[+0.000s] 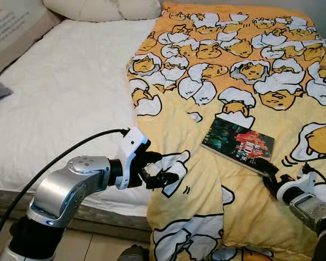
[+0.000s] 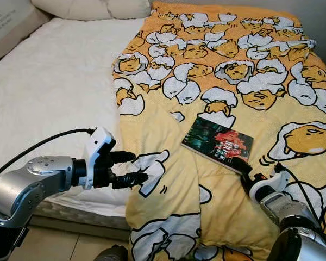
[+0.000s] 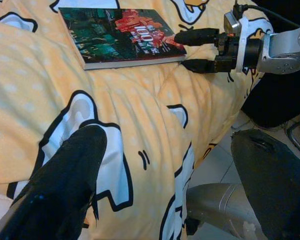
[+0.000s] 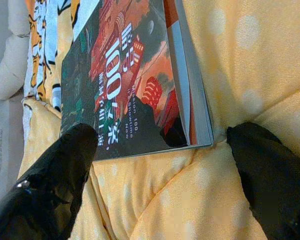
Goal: Clean up the room
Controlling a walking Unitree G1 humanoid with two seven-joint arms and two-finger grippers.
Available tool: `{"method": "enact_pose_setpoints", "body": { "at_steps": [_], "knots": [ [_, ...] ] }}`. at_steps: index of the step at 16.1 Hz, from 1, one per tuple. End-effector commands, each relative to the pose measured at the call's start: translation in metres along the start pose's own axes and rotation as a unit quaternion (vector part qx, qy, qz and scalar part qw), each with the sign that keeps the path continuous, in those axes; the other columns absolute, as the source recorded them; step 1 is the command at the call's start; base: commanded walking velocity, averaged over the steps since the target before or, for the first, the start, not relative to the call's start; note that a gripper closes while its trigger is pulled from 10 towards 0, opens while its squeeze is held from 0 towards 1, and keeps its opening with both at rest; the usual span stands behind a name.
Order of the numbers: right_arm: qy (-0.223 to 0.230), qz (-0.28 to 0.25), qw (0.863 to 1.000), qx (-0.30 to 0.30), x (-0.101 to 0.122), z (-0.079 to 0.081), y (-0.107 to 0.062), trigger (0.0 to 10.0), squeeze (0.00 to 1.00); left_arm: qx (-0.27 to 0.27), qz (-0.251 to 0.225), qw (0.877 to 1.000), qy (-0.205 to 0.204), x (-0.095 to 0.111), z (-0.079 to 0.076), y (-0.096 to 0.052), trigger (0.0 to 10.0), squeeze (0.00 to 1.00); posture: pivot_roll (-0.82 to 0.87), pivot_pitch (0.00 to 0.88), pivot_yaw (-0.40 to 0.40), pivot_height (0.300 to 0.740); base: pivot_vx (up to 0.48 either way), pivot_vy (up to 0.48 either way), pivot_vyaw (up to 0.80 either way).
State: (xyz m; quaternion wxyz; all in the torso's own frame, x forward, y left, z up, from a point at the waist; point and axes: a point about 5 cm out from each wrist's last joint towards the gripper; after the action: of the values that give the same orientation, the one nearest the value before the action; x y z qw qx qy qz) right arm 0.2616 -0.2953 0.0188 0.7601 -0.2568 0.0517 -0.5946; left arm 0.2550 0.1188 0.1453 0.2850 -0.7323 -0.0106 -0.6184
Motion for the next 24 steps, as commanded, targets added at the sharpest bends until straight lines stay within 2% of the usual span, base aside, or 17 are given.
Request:
{"method": "enact_pose_setpoints", "body": {
  "at_steps": [1,8,12,14,15,16,17,20,24],
  "knots": [
    [0.009,0.008,1.000,-0.009,-0.005,-0.006,-0.002,10.0,0.00,-0.004,0.001,1.000,0.009,0.002,-0.002,-0.001,10.0,0.00,0.06,0.079,0.075,0.740,0.000,0.000,0.00],
    [0.034,-0.003,0.995,0.091,-0.008,0.034,0.019,10.0,0.00,0.004,-0.016,1.000,0.014,0.008,0.000,-0.004,10.0,0.00,0.08,0.074,0.071,0.740,0.000,0.000,0.00],
    [0.031,-0.026,0.995,0.093,-0.008,0.038,0.024,9.8,0.00,0.009,-0.015,1.000,0.013,0.007,0.000,-0.006,10.0,0.00,0.09,0.076,0.071,0.740,0.000,0.000,0.00],
    [0.036,-0.039,0.995,0.081,-0.010,0.036,0.026,8.0,0.00,0.012,-0.011,1.000,0.012,0.005,0.000,-0.007,10.0,0.00,0.10,0.078,0.075,0.740,0.000,0.000,0.00],
    [0.039,-0.045,0.996,0.073,-0.012,0.035,0.027,4.4,0.00,0.015,-0.009,1.000,0.011,0.005,0.000,-0.008,10.0,0.00,0.10,0.077,0.077,0.740,0.000,0.000,0.00],
    [0.038,-0.053,0.996,0.068,-0.014,0.034,0.028,2.6,0.00,0.016,-0.009,1.000,0.011,0.005,0.000,-0.008,10.0,0.00,0.10,0.077,0.079,0.740,0.000,0.000,0.00],
    [0.040,-0.061,0.995,0.065,-0.014,0.033,0.029,0.0,0.00,0.017,-0.008,1.000,0.011,0.005,0.000,-0.008,10.0,0.00,0.10,0.077,0.080,0.740,0.000,0.000,0.00],
    [0.064,-0.091,0.992,0.063,-0.013,0.032,0.030,0.0,0.00,0.020,-0.011,1.000,0.010,0.006,0.001,-0.007,10.0,0.00,0.10,0.078,0.084,0.740,0.000,0.000,0.00],
    [0.073,-0.106,0.989,0.068,-0.012,0.034,0.031,0.0,0.00,0.021,-0.015,1.000,0.008,0.007,0.002,-0.007,10.0,0.00,0.10,0.078,0.088,0.740,0.000,0.000,0.00]
  ]
}}
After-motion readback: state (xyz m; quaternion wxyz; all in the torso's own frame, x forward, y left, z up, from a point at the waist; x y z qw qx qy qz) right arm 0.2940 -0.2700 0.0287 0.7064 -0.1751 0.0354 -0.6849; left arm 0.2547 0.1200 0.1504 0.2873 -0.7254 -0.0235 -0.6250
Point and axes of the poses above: a point about 5 cm out from each wrist's last joint towards the gripper, its own y axis pointing out of the wrist towards the gripper, its own x axis along the axis of the wrist's last joint, z = x × y, and after that the axes turned 10 degrees about y, right-handed
